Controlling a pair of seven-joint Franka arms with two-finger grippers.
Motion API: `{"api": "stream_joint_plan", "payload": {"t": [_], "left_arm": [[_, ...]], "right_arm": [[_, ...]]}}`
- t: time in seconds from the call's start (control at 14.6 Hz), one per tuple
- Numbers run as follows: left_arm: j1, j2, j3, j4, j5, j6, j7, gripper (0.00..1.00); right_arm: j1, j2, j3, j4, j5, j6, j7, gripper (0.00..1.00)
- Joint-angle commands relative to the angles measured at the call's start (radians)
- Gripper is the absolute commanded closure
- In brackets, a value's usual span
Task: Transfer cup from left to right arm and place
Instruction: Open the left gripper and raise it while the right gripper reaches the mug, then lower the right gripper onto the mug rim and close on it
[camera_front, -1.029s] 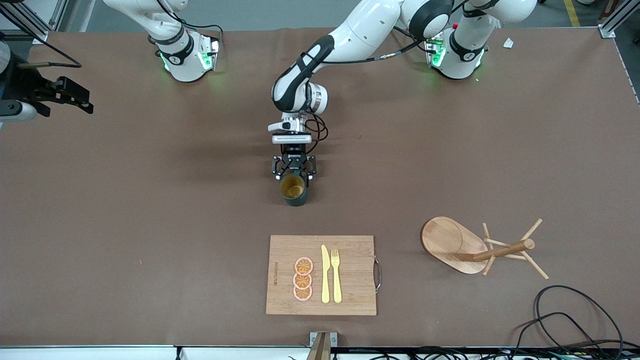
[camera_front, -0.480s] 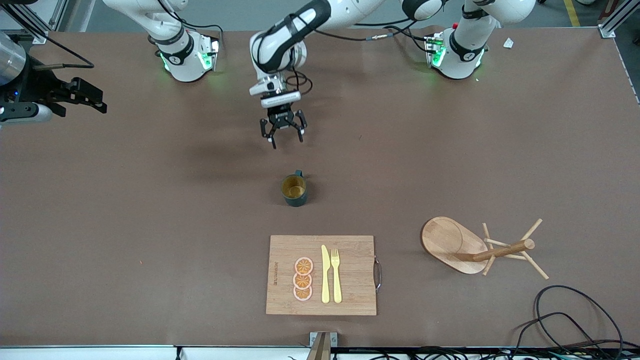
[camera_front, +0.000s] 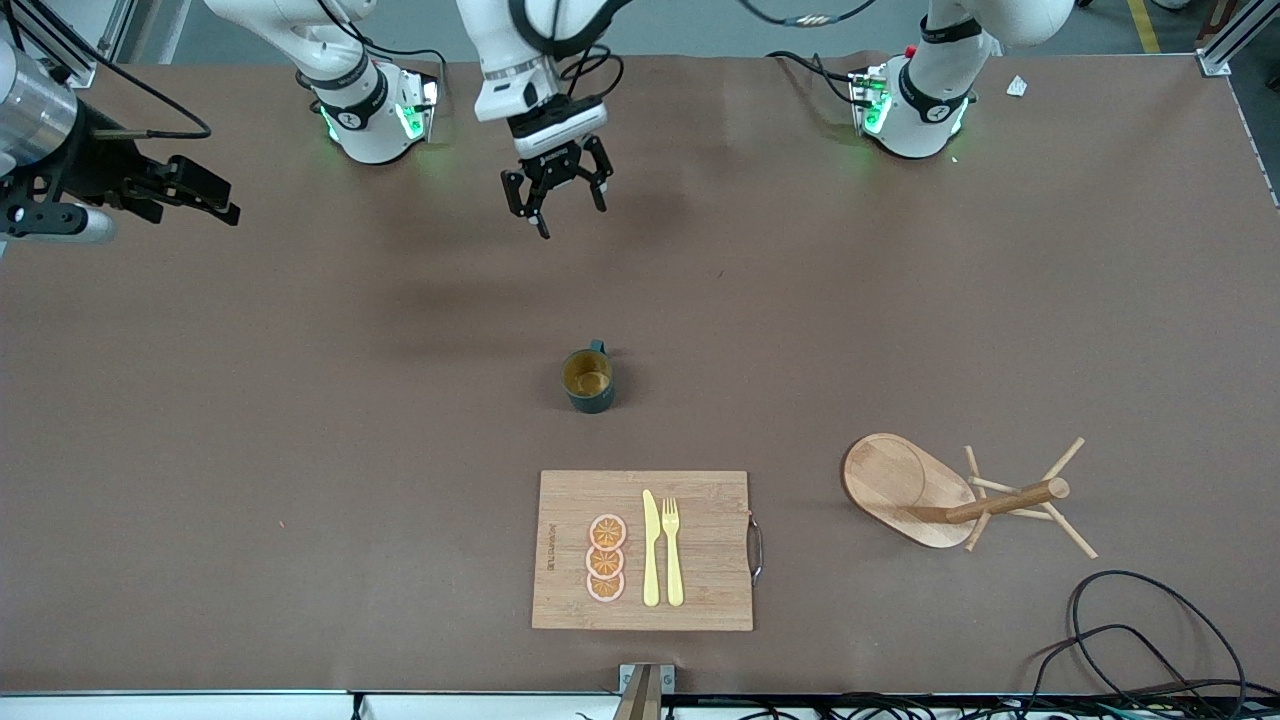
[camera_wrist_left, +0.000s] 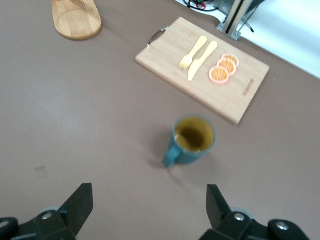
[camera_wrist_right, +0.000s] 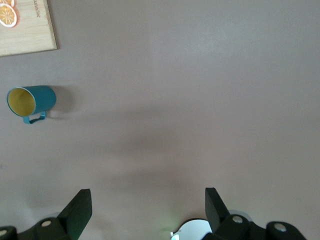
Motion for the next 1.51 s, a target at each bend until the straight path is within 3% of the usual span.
{"api": "stream_joint_plan", "payload": {"t": [0.0, 0.21, 0.48, 0.82, 1.03, 1.24, 1.44], "left_arm": [[0.168, -0.135, -0.007, -0.043, -0.128, 0.001, 0.195, 0.0], [0.338, -0.204, -0.011, -0.038, -0.248, -0.02, 0.361, 0.0], [0.591, -0.302, -0.011, -0.04, -0.436, -0.051, 0.706, 0.0], [0.826, -0.385, -0.011, -0.038, -0.549, -0.204, 1.177, 0.0], [0.992, -0.441, -0.005, -0.043, -0.662, -0.223, 1.509, 0.0], [0.997, -0.475, 0.09, -0.049, -0.685, -0.305, 1.708, 0.0], [0.997, -0.483, 0.134, -0.067, -0.688, -0.313, 1.837, 0.0]], "right_arm": [[0.076, -0.032, -0.004, -0.03, 0.047, 0.026, 0.176, 0.0], [0.152, -0.032, -0.002, -0.047, 0.054, 0.09, 0.27, 0.0], [0.278, 0.0, 0.006, -0.151, 0.053, 0.378, 0.287, 0.0], [0.389, 0.15, 0.006, -0.15, 0.014, 0.492, 0.355, 0.0], [0.455, 0.236, 0.006, -0.151, -0.007, 0.571, 0.416, 0.0], [0.481, 0.321, 0.006, -0.15, -0.021, 0.653, 0.424, 0.0], [0.525, 0.401, 0.003, -0.148, -0.028, 0.742, 0.494, 0.0]]}}
